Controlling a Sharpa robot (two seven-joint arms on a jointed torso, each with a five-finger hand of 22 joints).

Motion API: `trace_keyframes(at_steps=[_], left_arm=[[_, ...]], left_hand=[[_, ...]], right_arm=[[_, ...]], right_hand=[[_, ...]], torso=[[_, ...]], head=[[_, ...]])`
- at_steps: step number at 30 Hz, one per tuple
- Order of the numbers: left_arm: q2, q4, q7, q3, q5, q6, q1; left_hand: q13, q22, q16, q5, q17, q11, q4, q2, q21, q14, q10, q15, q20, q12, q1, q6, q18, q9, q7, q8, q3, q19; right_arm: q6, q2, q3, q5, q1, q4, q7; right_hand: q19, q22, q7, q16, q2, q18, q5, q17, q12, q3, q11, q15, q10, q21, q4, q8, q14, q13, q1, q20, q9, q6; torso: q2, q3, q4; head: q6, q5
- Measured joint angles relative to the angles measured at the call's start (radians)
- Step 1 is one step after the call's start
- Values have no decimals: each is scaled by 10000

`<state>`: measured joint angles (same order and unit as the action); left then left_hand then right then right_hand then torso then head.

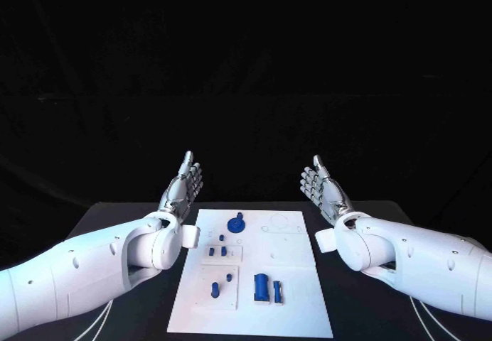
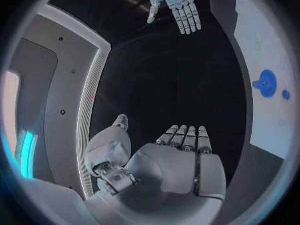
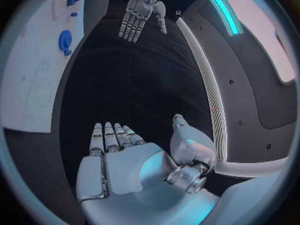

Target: Assemble the parts on the task board

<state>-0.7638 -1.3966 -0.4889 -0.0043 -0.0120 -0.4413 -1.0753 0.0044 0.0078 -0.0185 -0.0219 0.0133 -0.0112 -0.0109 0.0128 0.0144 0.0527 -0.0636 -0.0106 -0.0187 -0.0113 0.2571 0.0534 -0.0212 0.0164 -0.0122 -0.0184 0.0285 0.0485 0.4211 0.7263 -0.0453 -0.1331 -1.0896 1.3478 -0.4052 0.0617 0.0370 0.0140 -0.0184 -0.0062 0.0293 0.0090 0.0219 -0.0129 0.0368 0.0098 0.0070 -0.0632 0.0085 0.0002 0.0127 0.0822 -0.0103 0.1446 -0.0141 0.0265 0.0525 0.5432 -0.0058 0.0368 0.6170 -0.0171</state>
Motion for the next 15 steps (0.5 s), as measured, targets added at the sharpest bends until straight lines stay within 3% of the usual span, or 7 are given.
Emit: trace_keyframes(at_steps=[1,2,5,9,15], left_arm=[[-22,-230,-7,2,6,-237,38],[-43,-502,-13,5,15,-541,79],[-93,-1006,-31,15,36,-1201,153],[-147,-1509,-64,25,65,-2070,226],[-169,-1702,-99,30,97,-2759,251]], left_hand=[[-7,-15,0,25,-21,6,32,-20,-17,-85,106,16,48,0,-400,-81,0,-28,23,44,-29,-60],[-11,-24,42,39,-38,32,60,-41,-18,-153,204,51,79,0,-811,-161,1,-52,51,52,-57,-134],[-18,-39,78,104,-77,73,74,-74,-64,-260,352,50,134,44,-1470,-298,0,-97,86,79,-126,-252],[-26,-54,118,148,-95,79,81,-102,-65,-354,457,71,134,49,-2025,-368,-1,-127,124,104,-189,-327],[-35,-67,118,185,-119,111,123,-128,-109,-491,599,104,187,49,-2518,-481,152,-155,122,151,-231,-450]], right_arm=[[236,60,59,84,49,280,-54],[547,135,127,193,108,620,-130],[1233,285,261,443,220,1249,-303],[2164,460,393,787,337,1898,-548],[2955,531,446,1094,390,2198,-785]], right_hand=[[-93,-55,-27,36,12,-15,0,-32,0,-57,-11,-11,99,0,1,0,-126,15,-212,16,-39,-75],[-185,-114,-56,48,20,-152,0,-66,13,-108,-26,-18,193,0,-3,0,-259,32,-444,37,-82,-151],[-345,-209,-79,89,37,-156,-38,-126,51,-189,-75,-47,350,-27,-1,-58,-459,56,-823,86,-153,-269],[-572,-335,-141,149,49,-155,-38,-193,94,-326,-98,-70,579,-38,-2,-95,-769,84,-1357,139,-240,-490],[-572,-360,-141,151,59,-155,-38,-211,94,-326,-98,-73,579,-38,-2,-96,-771,94,-1392,139,-256,-490]], torso=[[0,12,-76],[2,19,-124],[6,39,-248],[9,50,-321],[10,57,-359]], head=[[-51,48],[-83,74],[-141,140],[-165,165],[-170,170]])
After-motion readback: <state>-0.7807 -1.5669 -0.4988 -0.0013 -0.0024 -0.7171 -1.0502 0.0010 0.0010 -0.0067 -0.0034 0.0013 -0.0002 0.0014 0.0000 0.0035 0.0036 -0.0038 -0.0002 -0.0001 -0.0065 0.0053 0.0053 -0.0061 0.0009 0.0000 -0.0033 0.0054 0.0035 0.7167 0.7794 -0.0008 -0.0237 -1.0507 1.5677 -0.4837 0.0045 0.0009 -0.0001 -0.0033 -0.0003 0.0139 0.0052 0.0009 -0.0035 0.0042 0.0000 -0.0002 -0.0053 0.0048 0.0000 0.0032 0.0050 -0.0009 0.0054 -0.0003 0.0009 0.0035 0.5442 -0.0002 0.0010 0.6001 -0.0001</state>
